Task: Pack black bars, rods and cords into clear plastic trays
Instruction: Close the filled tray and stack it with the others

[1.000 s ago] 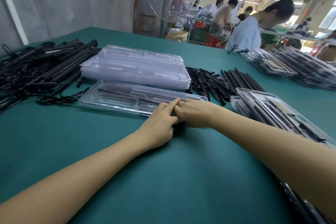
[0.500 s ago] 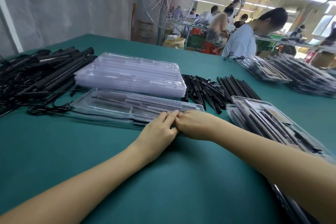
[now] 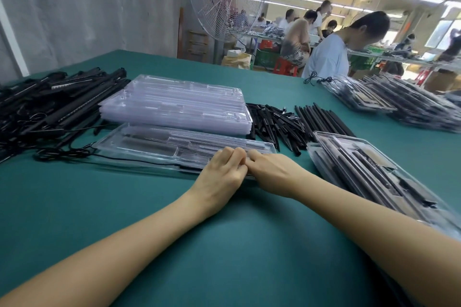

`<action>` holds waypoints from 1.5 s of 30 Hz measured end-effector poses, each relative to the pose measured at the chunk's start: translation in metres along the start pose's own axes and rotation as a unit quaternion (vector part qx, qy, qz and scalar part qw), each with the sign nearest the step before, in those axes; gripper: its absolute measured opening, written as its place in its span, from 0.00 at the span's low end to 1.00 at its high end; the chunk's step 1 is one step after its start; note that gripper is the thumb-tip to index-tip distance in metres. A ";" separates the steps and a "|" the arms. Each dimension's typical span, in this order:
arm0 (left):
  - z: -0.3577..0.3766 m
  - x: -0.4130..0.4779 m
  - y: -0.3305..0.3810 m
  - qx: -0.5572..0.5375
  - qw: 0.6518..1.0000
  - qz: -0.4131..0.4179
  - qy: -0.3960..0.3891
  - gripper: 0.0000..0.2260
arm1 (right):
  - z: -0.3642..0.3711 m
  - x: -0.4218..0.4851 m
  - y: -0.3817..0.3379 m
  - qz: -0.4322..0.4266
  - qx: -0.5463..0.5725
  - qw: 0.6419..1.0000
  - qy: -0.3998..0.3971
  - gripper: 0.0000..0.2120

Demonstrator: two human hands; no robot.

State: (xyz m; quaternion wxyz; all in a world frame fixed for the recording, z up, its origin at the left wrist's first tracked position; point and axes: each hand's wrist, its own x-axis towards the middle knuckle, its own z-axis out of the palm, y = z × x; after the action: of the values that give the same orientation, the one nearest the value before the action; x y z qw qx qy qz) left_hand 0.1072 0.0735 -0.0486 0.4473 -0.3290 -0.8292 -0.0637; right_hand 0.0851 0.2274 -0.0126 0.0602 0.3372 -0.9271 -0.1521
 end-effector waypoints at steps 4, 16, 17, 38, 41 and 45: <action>0.002 -0.001 0.000 -0.004 1.000 0.002 0.002 0.11 | 0.001 0.003 0.002 -0.011 -0.001 1.000 -0.001 0.15; 0.001 -0.010 -0.001 -0.047 0.995 -0.065 -0.052 0.07 | 0.001 0.000 0.003 -0.039 0.008 0.999 -0.012 0.14; 0.000 -0.010 0.000 -0.052 0.995 -0.068 -0.056 0.07 | 0.001 0.000 0.004 -0.039 0.008 0.999 -0.015 0.13; -0.012 -0.019 0.004 -0.063 0.971 -0.080 -0.219 0.15 | -0.011 0.005 -0.020 0.095 0.009 0.995 -0.012 0.14; -0.010 -0.020 0.003 -0.070 0.966 -0.090 -0.233 0.17 | -0.012 0.007 -0.024 0.125 0.029 0.992 -0.012 0.13; -0.008 -0.021 0.001 -0.082 0.962 -0.096 -0.241 0.17 | -0.016 0.007 -0.030 0.121 -0.013 0.992 -0.029 0.14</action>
State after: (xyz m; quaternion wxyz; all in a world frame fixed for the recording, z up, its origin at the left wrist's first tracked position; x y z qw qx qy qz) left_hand 0.1215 0.0606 -0.0604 0.1973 -0.2894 -0.9321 -0.0926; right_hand 0.1016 0.1973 -0.0067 0.0551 0.2173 -0.9604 -0.1653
